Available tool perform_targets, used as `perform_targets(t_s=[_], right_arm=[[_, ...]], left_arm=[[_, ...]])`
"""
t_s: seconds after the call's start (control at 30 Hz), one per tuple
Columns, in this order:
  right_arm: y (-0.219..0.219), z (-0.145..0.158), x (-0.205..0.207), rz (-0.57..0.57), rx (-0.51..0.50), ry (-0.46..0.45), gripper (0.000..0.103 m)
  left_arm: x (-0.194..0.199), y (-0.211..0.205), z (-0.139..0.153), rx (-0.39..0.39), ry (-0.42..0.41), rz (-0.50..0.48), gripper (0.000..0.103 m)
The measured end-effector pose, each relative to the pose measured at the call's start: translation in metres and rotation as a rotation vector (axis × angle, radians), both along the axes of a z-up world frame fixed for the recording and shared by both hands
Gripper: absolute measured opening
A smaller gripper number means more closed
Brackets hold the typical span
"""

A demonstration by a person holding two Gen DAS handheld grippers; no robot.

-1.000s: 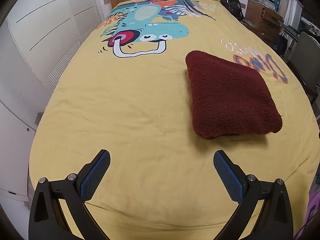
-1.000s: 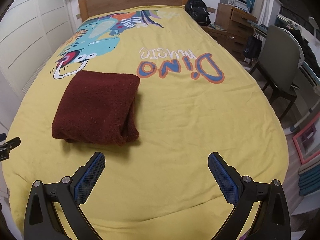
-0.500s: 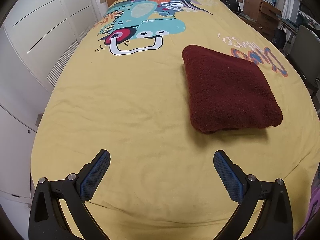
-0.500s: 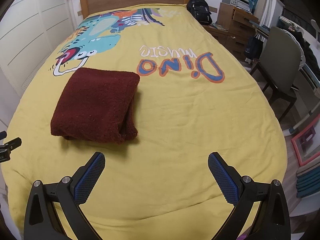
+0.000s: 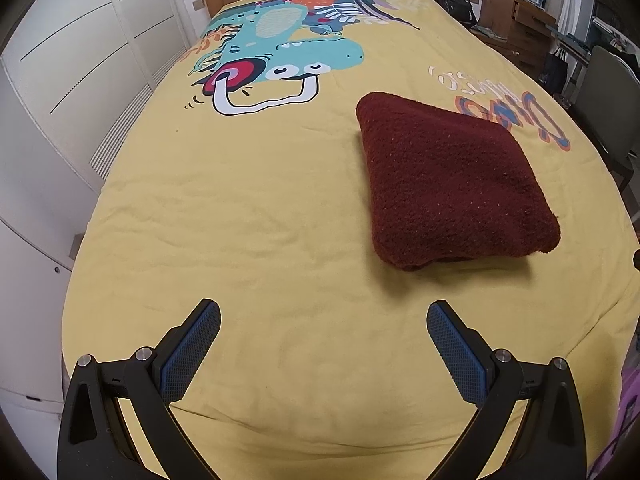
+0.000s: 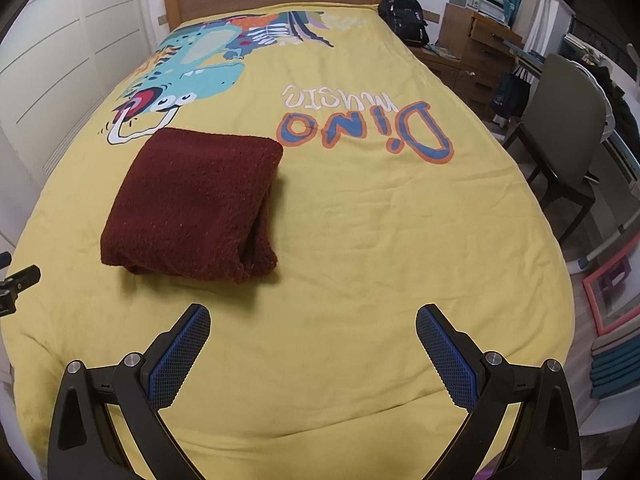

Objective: Fold small clothes

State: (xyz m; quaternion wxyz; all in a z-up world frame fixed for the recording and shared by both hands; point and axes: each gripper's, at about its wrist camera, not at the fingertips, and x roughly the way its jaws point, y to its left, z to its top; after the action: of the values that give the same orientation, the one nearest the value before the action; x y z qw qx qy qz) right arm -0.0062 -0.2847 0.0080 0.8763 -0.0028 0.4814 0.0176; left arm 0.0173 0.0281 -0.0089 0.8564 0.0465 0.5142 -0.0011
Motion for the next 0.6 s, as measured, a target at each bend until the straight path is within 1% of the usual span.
perform_targets(t_s=[0.6], right_arm=[[0.0008, -0.0036, 0.0004, 0.006, -0.001, 0.011, 0.103]], left_arm=[[-0.0009, -0.003, -0.0005, 0.004, 0.002, -0.009, 0.102]])
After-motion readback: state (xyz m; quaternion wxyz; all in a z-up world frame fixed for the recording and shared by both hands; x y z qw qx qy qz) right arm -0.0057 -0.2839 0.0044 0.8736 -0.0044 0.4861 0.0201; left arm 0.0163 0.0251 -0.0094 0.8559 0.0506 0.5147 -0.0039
